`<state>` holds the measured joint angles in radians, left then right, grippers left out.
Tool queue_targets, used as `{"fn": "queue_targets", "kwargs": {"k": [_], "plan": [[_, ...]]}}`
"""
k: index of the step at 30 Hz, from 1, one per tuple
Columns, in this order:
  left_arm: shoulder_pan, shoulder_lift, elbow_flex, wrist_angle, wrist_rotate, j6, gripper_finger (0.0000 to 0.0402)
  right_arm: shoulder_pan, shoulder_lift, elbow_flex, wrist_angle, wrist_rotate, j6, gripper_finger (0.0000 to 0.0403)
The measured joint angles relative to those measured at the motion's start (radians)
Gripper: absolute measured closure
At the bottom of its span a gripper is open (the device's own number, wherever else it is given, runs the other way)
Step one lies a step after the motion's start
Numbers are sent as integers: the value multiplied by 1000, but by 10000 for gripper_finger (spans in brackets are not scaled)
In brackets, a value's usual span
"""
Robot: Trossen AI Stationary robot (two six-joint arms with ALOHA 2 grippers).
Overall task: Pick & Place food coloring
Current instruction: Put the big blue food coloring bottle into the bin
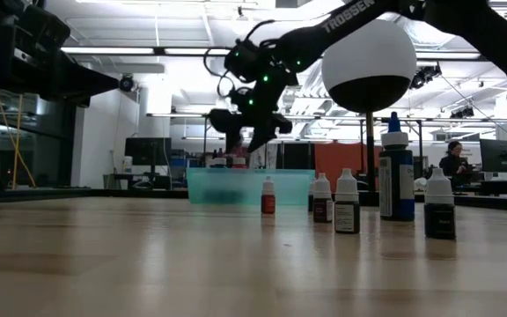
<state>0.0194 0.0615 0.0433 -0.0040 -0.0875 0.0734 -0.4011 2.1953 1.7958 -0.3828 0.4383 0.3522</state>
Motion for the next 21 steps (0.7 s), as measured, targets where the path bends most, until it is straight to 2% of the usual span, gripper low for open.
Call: {"fn": "queue_targets", "kwargs": {"k": [4, 9, 13, 21], "plan": [[0, 0, 0, 0, 0, 0, 401, -4, -34, 0, -17, -8, -42, 132], [0, 0, 0, 0, 0, 0, 401, 2, -85, 0, -33, -81, -52, 134], [0, 0, 0, 0, 0, 0, 401, 24, -141, 0, -72, -130, -123, 134], [0, 0, 0, 0, 0, 0, 401, 100, -275, 0, -221, -195, -234, 139]]}}
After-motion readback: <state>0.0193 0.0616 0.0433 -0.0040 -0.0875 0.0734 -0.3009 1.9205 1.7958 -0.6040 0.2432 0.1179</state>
